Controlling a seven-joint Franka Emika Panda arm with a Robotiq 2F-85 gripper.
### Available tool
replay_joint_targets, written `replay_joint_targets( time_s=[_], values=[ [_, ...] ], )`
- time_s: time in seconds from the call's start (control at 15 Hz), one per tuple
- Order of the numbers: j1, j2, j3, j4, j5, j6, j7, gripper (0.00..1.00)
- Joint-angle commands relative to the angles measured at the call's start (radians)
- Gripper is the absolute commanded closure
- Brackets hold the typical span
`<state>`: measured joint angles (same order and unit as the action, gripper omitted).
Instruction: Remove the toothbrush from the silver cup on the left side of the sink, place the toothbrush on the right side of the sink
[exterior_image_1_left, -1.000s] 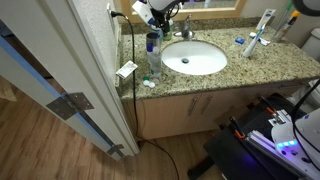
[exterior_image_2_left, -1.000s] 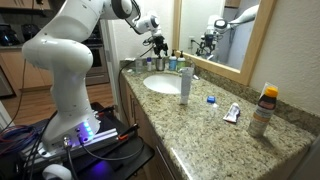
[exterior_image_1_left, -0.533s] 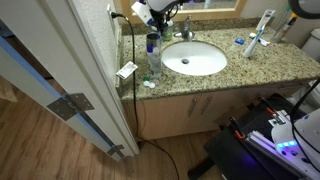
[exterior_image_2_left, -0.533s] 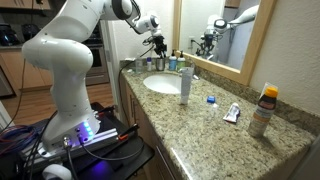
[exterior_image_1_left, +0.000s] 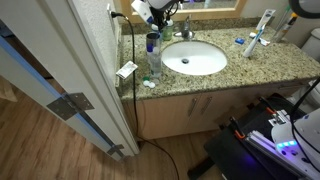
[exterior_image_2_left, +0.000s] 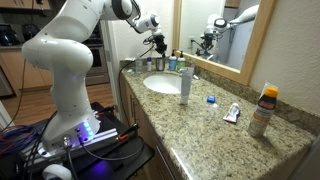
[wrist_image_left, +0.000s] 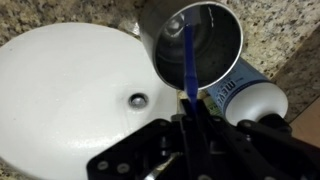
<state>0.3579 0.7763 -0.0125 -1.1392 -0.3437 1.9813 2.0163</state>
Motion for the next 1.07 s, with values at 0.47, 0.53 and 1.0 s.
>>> replay_joint_targets(
  time_s=[0.47,0.53,1.0],
  values=[
    [0.002,-0.187,-0.011,0.047,-0.022,-0.089,-0.002,0.98],
    [-0.002,-0.219,-0.016,0.045,-0.023,-0.105,-0.001,0.98],
    [-0.061,-0.485,-0.124,-0.083,-0.039,-0.439,0.009,0.98]
  ],
)
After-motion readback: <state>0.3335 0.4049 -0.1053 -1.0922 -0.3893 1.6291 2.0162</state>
